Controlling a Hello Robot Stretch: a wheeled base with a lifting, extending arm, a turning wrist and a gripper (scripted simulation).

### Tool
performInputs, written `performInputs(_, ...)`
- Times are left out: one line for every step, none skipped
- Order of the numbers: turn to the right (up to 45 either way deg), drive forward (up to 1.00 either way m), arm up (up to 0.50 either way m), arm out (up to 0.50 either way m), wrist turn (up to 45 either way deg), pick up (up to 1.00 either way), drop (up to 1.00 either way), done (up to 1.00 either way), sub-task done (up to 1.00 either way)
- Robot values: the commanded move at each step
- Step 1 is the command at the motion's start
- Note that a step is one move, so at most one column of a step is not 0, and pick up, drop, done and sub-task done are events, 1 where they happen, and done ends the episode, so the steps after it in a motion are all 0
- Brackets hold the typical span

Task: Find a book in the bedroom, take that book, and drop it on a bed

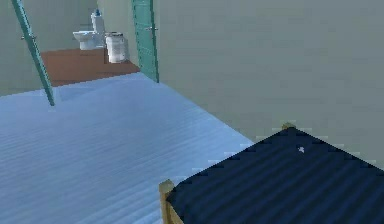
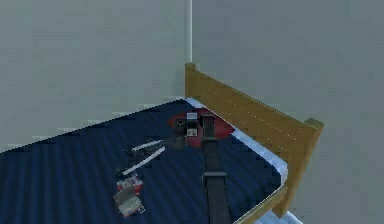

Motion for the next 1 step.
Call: performInputs(0.0, 0.00, 0.00, 0.00, 0.0, 0.00, 0.00, 1.00, 0.00)
